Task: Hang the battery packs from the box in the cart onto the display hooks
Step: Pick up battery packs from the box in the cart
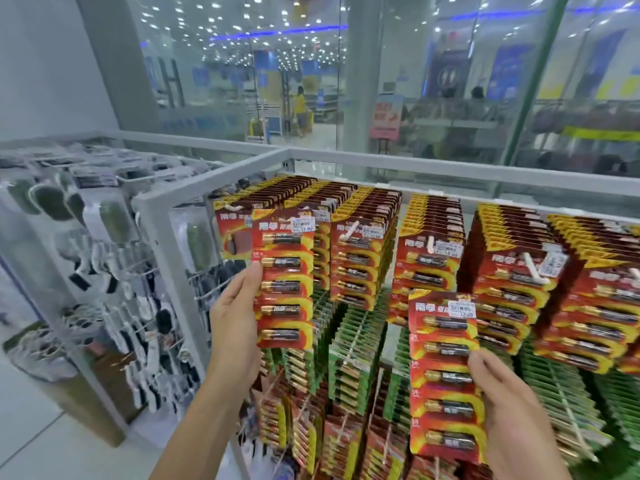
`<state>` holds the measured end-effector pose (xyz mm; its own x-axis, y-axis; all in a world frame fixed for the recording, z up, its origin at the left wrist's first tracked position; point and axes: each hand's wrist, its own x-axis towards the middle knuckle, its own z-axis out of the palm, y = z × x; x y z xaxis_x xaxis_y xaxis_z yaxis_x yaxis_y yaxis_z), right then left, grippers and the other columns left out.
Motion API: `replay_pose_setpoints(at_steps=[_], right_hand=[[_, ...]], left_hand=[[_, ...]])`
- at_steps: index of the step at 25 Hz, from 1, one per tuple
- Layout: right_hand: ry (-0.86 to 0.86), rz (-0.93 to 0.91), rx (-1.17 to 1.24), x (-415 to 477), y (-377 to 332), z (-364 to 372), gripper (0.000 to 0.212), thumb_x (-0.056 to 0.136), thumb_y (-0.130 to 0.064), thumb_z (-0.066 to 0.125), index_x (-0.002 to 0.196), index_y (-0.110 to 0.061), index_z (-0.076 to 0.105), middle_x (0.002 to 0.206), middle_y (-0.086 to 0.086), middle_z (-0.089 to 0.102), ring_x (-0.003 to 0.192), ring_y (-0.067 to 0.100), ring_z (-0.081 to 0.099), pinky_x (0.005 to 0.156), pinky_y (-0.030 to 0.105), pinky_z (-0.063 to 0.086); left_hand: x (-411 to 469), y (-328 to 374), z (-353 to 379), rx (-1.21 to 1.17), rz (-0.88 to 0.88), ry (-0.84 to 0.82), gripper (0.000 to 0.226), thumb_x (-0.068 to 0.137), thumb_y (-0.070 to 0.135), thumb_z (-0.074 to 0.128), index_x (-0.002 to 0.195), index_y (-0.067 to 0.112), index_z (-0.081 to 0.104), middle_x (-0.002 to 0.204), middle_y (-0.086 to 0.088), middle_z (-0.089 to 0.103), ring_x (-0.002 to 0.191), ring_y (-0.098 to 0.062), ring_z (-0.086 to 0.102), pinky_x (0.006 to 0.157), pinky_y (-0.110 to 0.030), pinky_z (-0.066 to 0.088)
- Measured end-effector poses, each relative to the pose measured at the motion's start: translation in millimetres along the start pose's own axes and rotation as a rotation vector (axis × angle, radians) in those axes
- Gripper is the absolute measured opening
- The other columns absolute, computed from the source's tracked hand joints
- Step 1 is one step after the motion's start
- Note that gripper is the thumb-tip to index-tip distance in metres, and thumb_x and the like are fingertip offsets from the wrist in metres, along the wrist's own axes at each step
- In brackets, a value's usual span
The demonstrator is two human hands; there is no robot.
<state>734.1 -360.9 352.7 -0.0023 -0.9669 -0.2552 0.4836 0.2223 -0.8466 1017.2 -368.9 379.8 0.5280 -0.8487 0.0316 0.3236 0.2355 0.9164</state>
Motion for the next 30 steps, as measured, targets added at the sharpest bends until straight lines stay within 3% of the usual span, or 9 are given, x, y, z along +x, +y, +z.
replay_pose_setpoints(at_steps=[4,8,13,16,20,22,23,27,30], right_hand=[[0.003,-0.014,0.0,2.4,4.7,6.4,0.021,0.098,-0.019,0.059,0.114,-0.01,0.069,0.094,0.012,0.08,0.076,0.029,0.078,0.077,0.047,0.053],[-0.003,0.0,-0.038,2.8,8.0,11.1,0.029,0.095,-0.025,0.06,0.118,-0.01,0.07,0.108,0.015,0.078,0.089,0.034,0.077,0.079,0.047,0.056],[-0.051,-0.066,-0.057,-7.3,2.8,22.2,0.029,0.089,-0.029,0.064,0.112,-0.016,0.075,0.107,0.01,0.079,0.09,0.031,0.078,0.072,0.048,0.062],[-0.055,-0.139,-0.048,-7.7,-0.1,29.2,0.05,0.077,-0.047,0.086,0.12,-0.024,0.075,0.122,0.003,0.075,0.117,0.033,0.069,0.099,0.059,0.053],[-0.074,-0.246,-0.09,-5.6,-5.4,44.0,0.059,0.071,-0.067,0.082,0.12,-0.035,0.073,0.129,-0.007,0.072,0.125,0.027,0.065,0.109,0.061,0.045],[-0.072,-0.294,-0.124,-1.2,-3.7,46.7,0.07,0.063,-0.078,0.08,0.122,-0.041,0.071,0.137,-0.011,0.067,0.135,0.024,0.057,0.114,0.061,0.039],[-0.074,-0.307,-0.136,0.5,-2.1,47.9,0.062,0.068,-0.077,0.077,0.119,-0.041,0.072,0.134,-0.01,0.068,0.134,0.024,0.058,0.114,0.061,0.039],[-0.038,-0.33,-0.173,9.8,1.6,50.4,0.026,0.092,-0.05,0.059,0.104,-0.036,0.078,0.114,-0.003,0.077,0.11,0.026,0.072,0.098,0.056,0.054],[0.06,-0.377,-0.245,22.8,3.5,58.0,0.029,0.104,-0.039,0.05,0.102,-0.031,0.077,0.104,0.002,0.079,0.089,0.024,0.078,0.073,0.045,0.062]], left_hand=[[15.7,-4.3,-6.4,0.022,-0.018,-0.015,0.028,0.103,0.036,0.059,0.117,0.019,0.076,0.107,-0.011,0.079,0.087,-0.031,0.078,0.073,-0.042,0.06],[28.3,-9.3,-6.9,0.034,-0.03,-0.053,0.028,0.104,0.036,0.058,0.12,0.02,0.075,0.105,-0.01,0.08,0.086,-0.03,0.078,0.067,-0.039,0.061],[57.0,-20.2,4.9,0.077,-0.036,-0.084,0.024,0.105,0.035,0.058,0.113,0.02,0.076,0.104,-0.008,0.08,0.085,-0.028,0.079,0.07,-0.041,0.063],[76.0,-24.9,13.0,0.119,-0.014,-0.124,0.027,0.105,0.036,0.058,0.114,0.018,0.075,0.102,-0.007,0.081,0.085,-0.027,0.079,0.066,-0.038,0.063],[95.1,-32.1,16.8,0.13,-0.005,-0.127,0.026,0.104,0.038,0.059,0.112,0.02,0.075,0.101,-0.006,0.081,0.082,-0.027,0.079,0.063,-0.037,0.063],[99.9,-35.6,17.9,0.131,-0.007,-0.14,0.028,0.104,0.039,0.059,0.114,0.019,0.075,0.102,-0.007,0.081,0.084,-0.029,0.079,0.068,-0.042,0.064],[102.1,-37.4,17.8,0.13,-0.007,-0.139,0.028,0.104,0.04,0.059,0.114,0.019,0.075,0.104,-0.007,0.081,0.088,-0.03,0.079,0.074,-0.045,0.064],[110.0,-46.1,16.8,0.156,0.006,-0.132,0.032,0.098,0.049,0.063,0.115,0.026,0.075,0.114,0.001,0.079,0.108,-0.026,0.074,0.099,-0.051,0.057],[111.0,-49.2,17.6,0.167,0.028,-0.135,0.026,0.099,0.045,0.064,0.111,0.025,0.076,0.108,0.004,0.08,0.105,-0.022,0.075,0.094,-0.044,0.059]])
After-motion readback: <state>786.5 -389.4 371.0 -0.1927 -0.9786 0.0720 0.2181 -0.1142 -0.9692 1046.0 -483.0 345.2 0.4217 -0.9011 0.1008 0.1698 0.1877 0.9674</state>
